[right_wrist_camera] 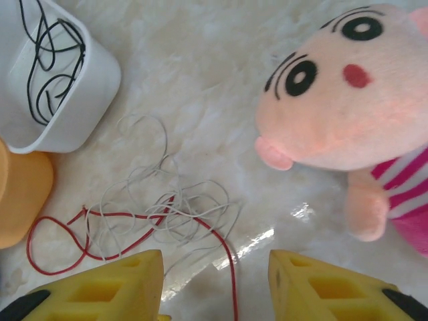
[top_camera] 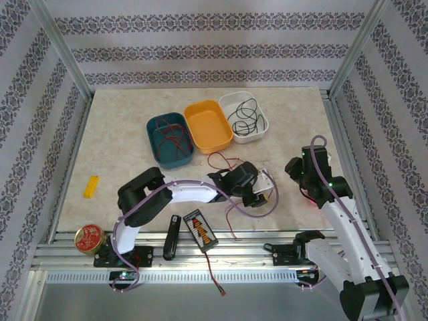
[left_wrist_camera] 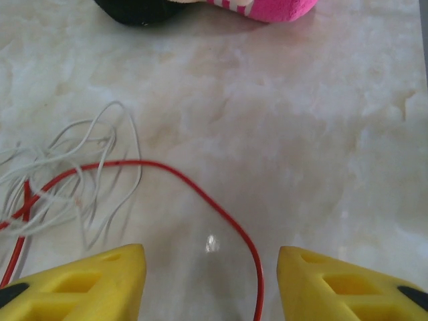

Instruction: Untangle the cables

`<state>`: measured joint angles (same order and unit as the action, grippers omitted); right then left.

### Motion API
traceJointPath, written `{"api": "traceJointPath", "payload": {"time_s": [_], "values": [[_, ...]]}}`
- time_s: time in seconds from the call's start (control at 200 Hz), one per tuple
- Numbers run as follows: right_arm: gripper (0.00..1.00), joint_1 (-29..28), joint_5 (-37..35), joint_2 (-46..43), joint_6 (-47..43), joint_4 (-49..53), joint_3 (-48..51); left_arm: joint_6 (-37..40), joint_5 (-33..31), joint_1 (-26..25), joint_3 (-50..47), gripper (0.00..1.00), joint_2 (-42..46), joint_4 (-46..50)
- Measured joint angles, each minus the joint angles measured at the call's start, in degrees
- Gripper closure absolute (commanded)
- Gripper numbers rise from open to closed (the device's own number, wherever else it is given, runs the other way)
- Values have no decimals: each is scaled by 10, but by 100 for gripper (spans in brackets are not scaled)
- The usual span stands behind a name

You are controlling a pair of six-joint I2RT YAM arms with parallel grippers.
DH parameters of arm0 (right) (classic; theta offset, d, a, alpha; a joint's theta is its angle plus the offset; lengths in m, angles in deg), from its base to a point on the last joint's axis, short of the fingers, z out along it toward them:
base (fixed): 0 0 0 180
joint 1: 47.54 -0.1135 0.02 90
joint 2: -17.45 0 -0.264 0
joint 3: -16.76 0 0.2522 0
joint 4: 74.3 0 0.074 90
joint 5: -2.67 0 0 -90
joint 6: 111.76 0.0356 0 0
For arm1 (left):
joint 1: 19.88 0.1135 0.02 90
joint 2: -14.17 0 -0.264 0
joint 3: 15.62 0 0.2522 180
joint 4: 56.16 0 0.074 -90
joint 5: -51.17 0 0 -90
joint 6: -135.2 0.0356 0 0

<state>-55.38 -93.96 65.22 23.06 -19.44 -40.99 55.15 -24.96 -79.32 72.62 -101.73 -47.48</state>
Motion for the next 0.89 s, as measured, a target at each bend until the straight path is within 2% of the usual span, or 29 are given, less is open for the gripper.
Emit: {"api": "traceJointPath", "payload": {"time_s": [0.115, 0.315, 0.465, 0.515, 0.62, 0.844, 0.894], "values": [[49, 18, 3, 0, -18, 10, 0, 2, -8, -3, 49, 46, -31, 52], [35, 46, 5, -1, -40, 16, 0, 6, -13, -14, 90, 45, -71, 116], [22, 55, 11, 0, -49, 16, 2, 10, -12, -27, 130, 46, -99, 154], [14, 55, 12, 1, -52, 16, 2, 10, -12, -31, 144, 46, -108, 163], [2, 59, 16, 4, -57, 17, 3, 7, -24, -35, 175, 55, -122, 191], [2, 62, 17, -5, -61, 20, 10, -14, -65, -36, 291, 60, -173, 308], [2, 62, 17, -10, -61, 20, 13, -20, -67, -36, 313, 67, -183, 334]]}}
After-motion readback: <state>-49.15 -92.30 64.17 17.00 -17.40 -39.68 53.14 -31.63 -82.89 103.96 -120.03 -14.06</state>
